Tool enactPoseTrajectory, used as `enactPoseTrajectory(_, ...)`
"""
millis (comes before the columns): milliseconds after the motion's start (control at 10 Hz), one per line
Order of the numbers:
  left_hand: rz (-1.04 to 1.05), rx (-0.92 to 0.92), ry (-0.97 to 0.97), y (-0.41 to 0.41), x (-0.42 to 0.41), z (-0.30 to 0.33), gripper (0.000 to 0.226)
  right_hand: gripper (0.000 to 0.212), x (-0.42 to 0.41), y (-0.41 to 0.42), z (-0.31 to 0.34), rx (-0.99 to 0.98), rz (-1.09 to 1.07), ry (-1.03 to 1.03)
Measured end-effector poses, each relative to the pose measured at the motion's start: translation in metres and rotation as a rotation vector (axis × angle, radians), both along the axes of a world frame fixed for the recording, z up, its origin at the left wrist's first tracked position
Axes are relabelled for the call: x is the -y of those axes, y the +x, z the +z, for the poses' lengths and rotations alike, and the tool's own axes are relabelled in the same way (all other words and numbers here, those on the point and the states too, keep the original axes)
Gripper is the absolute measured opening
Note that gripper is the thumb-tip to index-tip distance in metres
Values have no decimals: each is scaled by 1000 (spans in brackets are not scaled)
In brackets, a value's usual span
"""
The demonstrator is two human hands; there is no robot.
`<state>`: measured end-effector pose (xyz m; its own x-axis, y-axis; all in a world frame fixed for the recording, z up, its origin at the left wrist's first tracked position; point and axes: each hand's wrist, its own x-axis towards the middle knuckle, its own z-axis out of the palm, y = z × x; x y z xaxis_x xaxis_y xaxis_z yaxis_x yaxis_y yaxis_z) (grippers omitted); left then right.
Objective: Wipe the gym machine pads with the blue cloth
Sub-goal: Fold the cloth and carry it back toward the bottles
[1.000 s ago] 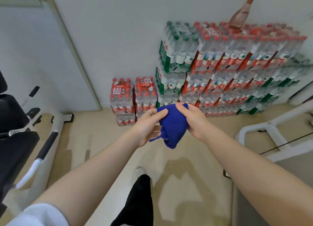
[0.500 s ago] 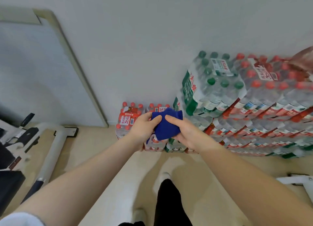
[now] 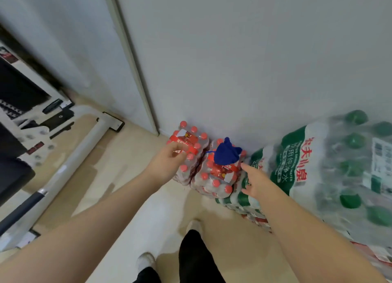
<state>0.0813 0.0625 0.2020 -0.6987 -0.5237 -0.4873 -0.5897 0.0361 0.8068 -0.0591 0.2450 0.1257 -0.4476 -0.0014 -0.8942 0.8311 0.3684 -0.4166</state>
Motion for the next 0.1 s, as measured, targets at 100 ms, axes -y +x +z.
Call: enactPoseTrajectory(100,48,48,59,8,4,-5,13,45,26,1,-9,-96,190,58)
